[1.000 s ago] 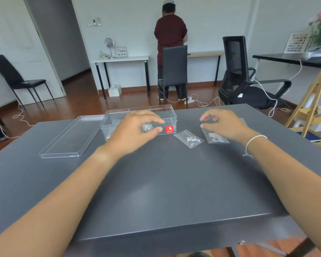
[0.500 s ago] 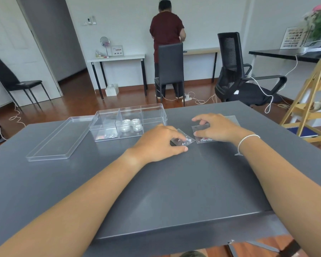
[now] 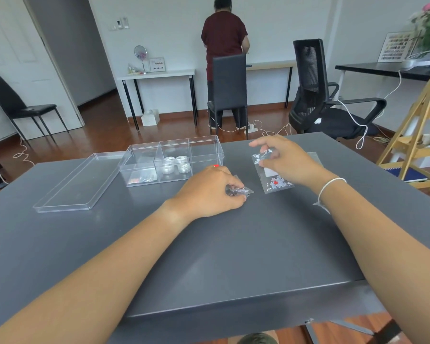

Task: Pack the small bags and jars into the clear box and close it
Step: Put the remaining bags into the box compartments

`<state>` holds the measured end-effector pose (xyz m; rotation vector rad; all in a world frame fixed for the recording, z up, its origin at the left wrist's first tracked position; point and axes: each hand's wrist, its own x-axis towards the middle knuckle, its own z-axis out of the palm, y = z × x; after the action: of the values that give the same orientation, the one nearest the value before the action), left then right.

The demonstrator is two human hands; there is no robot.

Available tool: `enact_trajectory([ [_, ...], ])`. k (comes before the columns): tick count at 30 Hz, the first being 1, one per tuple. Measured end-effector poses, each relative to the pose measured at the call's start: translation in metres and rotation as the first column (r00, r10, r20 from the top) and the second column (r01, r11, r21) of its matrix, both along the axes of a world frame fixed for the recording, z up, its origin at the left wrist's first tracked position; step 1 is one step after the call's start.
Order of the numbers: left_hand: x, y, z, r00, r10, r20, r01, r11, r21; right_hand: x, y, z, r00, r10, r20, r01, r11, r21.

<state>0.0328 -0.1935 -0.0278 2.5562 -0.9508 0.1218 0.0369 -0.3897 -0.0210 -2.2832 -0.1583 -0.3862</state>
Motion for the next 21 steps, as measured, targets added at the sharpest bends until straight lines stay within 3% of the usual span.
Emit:
enact_trajectory([
  [4, -0.008, 0.003, 0.003, 0.995, 0.004, 0.1, -0.005, 1.0, 0.009, -0.004, 0.004, 0.006, 0.999, -0.01, 0.032, 0.004, 0.984, 0.176],
  [8, -0.009, 0.007, 0.007, 0.996, 0.032, 0.082, -0.027, 0.998, -0.06, -0.006, 0.004, 0.01, 0.997, -0.048, 0.058, 0.031, 0.962, 0.271],
  [12, -0.004, 0.014, 0.016, 0.995, 0.08, 0.065, -0.059, 0.958, -0.28, -0.008, 0.004, 0.013, 0.997, -0.057, 0.051, 0.036, 0.939, 0.342],
  [17, 0.014, 0.024, 0.032, 0.994, 0.107, 0.013, -0.082, 0.822, -0.563, -0.008, 0.006, 0.016, 0.997, -0.05, 0.061, 0.019, 0.901, 0.433],
  [21, 0.025, 0.032, 0.035, 0.991, 0.131, -0.018, -0.114, 0.771, -0.626, -0.009, 0.009, 0.017, 0.996, -0.051, 0.072, 0.015, 0.9, 0.435],
])
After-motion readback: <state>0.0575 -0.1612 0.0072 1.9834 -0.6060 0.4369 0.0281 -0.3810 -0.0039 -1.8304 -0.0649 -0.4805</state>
